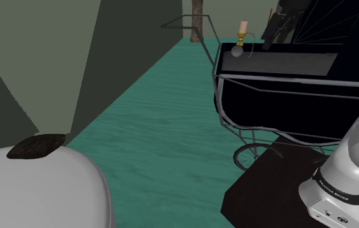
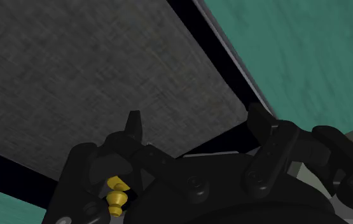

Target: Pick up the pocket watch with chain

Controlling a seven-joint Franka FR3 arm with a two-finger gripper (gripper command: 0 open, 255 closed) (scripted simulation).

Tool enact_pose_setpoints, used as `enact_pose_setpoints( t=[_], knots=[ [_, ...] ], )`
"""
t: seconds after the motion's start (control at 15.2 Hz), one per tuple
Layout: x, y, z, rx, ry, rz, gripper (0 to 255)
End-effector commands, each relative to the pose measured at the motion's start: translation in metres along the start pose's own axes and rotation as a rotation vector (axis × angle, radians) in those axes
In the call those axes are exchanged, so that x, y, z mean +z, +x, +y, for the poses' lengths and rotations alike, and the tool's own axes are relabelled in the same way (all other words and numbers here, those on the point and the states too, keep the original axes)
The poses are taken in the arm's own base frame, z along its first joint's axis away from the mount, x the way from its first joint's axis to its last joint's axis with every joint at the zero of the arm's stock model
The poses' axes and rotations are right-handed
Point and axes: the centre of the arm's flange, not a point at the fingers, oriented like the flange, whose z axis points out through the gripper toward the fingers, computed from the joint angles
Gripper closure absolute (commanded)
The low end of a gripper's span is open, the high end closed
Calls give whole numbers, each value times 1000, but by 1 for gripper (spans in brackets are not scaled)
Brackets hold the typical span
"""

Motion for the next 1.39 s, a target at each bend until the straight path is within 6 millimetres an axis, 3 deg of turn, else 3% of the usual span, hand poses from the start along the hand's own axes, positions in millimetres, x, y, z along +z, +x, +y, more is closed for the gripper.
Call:
enact_pose_setpoints(
  t=[0.0, 0.33, 0.66, 0.73, 1.32],
  knots=[
    [0, 0, 0, 0, 0, 0, 0],
    [0, 96, 23, -250, 20, -226, 0],
    [22, 191, 22, -501, 40, -451, 0],
    [25, 200, 20, -524, 42, -472, 0],
    [64, 191, 19, -524, 42, -472, 0]
  ],
)
